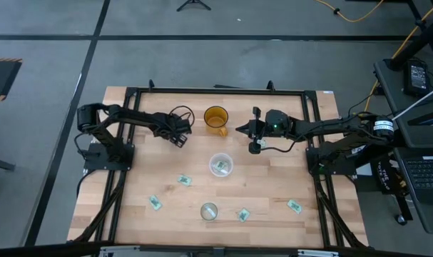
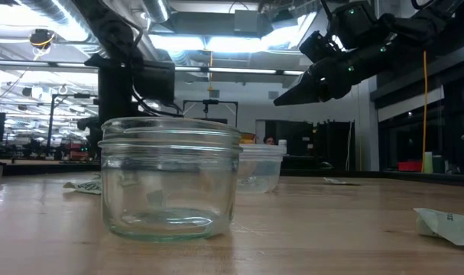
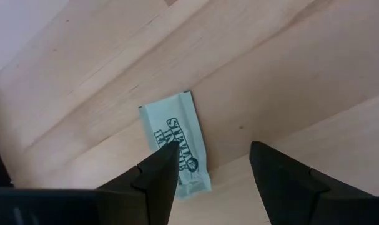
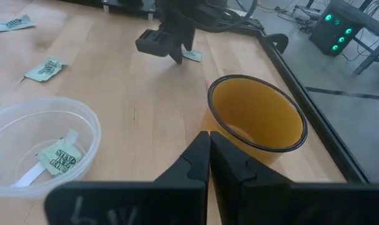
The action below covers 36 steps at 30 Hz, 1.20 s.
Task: Pick and place Stevia / Truvia into bins
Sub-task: Put the stevia packet into the transparent plastic container
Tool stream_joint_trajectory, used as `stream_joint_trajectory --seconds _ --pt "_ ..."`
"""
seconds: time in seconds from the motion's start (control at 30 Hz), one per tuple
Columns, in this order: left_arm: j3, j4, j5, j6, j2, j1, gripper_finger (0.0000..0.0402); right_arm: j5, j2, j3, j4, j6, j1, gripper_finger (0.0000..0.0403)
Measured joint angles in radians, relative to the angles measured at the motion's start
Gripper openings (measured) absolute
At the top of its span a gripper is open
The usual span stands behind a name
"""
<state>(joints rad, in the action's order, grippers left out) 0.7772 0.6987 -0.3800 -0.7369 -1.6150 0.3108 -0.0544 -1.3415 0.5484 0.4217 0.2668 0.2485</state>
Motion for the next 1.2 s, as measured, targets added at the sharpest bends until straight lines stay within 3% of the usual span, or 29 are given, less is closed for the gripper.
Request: stream_joint_trajectory --seconds 0.53,0.77,1.2 --pt "-0.002 0.007 0.073 -0.001 -0.003 0.027 0.0193 0.000 0.000 0.000 0.000 0.000 0.000 0.0017" --pt "-0.025 -0.021 0.164 0.001 0.004 0.087 0.0191 0.000 0.000 0.000 0.000 -0.020 0.000 0.0017" --pt "-0.027 -0.038 0.229 0.070 0.007 0.114 0.0101 0.000 0.000 0.000 0.001 -0.023 0.000 0.0017"
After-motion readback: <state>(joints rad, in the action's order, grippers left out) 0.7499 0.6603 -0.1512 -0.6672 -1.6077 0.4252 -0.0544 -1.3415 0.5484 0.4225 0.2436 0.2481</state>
